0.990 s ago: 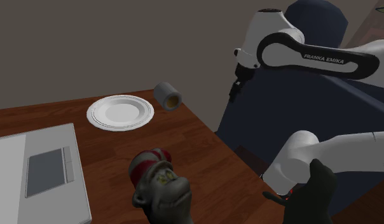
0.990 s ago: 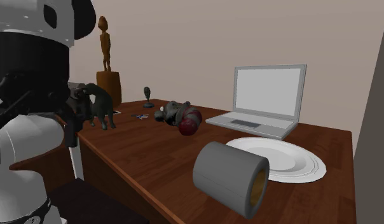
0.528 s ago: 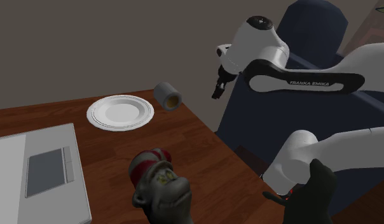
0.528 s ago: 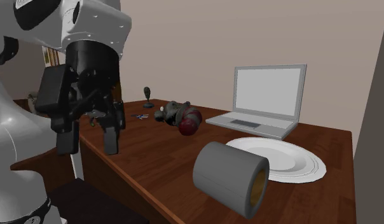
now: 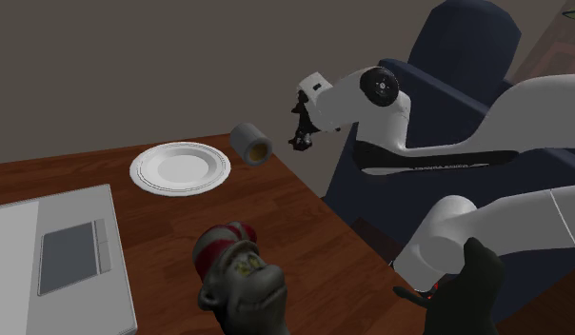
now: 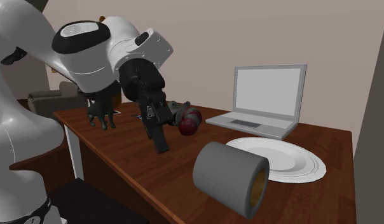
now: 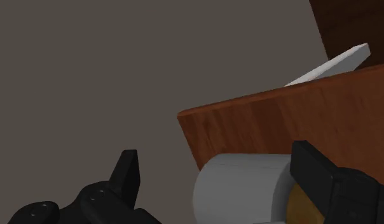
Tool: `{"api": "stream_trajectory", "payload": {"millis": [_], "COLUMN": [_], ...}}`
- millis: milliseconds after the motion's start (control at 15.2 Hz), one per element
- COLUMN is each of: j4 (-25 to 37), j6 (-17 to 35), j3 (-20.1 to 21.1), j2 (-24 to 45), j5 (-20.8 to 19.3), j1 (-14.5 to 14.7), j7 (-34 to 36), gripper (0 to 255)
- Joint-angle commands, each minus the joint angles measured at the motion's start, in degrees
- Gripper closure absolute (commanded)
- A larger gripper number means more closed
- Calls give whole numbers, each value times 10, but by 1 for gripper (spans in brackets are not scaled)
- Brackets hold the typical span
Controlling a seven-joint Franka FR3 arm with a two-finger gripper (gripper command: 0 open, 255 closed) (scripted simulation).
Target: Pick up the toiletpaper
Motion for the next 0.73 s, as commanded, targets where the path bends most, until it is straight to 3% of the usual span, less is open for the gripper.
{"api": "stream_trajectory", "payload": {"millis": [0, 132, 330, 660], "j4": [-3, -2, 16, 13], "j6": [68, 134, 228, 246], "j3": [40, 92, 192, 239], "j2": [12, 16, 6, 7], "j5": [-79, -171, -342, -417], "j1": [-32, -84, -193, -240], "j7": [34, 88, 219, 316], "gripper": [0, 0, 0, 0]}}
